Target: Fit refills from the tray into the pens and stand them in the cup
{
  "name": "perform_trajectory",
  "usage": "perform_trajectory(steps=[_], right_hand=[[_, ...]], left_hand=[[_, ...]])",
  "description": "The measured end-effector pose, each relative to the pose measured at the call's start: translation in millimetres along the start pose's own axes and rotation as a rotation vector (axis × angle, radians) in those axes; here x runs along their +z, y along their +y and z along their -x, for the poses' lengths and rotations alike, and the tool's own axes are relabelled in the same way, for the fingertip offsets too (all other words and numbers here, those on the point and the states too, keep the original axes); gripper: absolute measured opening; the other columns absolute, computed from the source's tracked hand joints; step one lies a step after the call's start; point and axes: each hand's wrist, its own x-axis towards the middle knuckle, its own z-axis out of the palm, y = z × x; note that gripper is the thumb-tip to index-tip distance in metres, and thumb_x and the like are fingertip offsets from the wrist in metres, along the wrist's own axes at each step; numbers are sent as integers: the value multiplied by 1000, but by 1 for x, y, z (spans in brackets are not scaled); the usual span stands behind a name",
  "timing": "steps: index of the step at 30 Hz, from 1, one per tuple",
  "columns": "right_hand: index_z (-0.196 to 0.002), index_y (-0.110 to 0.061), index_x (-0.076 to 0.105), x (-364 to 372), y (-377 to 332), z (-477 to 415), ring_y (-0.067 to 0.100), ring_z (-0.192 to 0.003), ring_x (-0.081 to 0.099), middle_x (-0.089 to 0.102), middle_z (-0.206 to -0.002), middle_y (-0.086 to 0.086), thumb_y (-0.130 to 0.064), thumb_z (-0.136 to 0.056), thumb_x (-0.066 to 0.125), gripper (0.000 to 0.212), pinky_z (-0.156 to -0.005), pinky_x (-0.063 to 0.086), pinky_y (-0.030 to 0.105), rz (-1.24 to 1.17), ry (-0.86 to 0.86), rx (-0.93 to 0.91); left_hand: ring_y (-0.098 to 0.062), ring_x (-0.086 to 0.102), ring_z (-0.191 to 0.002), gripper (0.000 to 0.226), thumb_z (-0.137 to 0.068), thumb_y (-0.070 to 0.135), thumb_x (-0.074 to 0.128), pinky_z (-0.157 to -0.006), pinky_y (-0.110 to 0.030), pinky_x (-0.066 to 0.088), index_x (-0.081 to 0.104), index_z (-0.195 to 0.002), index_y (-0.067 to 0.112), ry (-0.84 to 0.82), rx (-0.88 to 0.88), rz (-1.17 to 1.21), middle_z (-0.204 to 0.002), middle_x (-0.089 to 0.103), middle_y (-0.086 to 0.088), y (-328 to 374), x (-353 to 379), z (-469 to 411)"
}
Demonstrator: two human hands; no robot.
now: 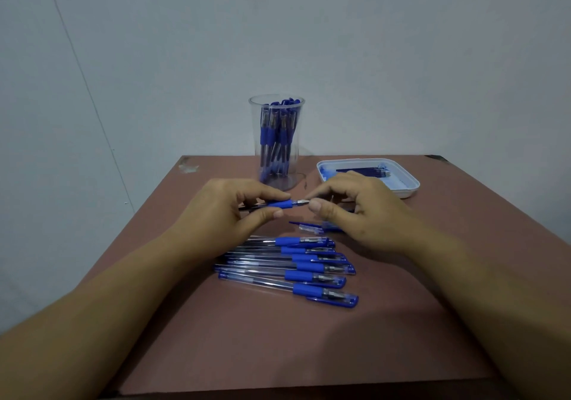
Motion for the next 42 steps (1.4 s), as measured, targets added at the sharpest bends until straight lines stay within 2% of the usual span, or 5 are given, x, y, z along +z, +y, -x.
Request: perform_trajectory(steps=[12, 18, 23, 28, 42], right_hand=[[-98, -27, 72, 10, -7, 0, 1, -87, 65, 70, -87, -16, -21, -84, 74, 15, -76, 49, 12, -170, 65, 20], [-97, -21, 73, 13, -9, -2, 3, -81, 63, 69, -84, -12, -25, -91, 67, 10, -70, 49, 16, -152, 85, 57], [-100, -25, 69, 14, -7, -1, 12, -87, 63, 69, -94, -8, -27, -84, 74, 16, -78, 53, 28, -161, 78, 43], [-95, -21, 72, 14, -7, -4, 4, -81, 62, 69, -83, -12, -29, -92, 65, 12, -70, 49, 17, -108, 73, 46], [-101, -25, 71, 15, -6, -2, 9, -81, 63, 68, -86, -8, -30, -82, 76, 20, -73, 53, 21, -139, 68, 69]], left_hand=[[-3, 65, -76, 27, -83, 41, 68, -66, -19, 50, 74, -108, 33, -3, -22, 19, -92, 73, 20, 1, 2, -1], [5, 64, -80, 25, -82, 34, 72, -69, -9, 47, 74, -107, 30, 4, -33, 27, -92, 71, 22, 1, 2, -1], [0, 67, -84, 25, -83, 38, 70, -72, -21, 53, 73, -107, 32, 3, -35, 38, -95, 73, 20, 0, 2, -1], [2, 66, -81, 24, -82, 38, 70, -70, -15, 49, 70, -106, 38, 6, -27, 34, -91, 71, 23, 1, 2, -2], [-6, 66, -79, 25, -83, 38, 72, -68, -35, 56, 70, -107, 42, -6, -16, 4, -93, 72, 20, -3, 2, -1]])
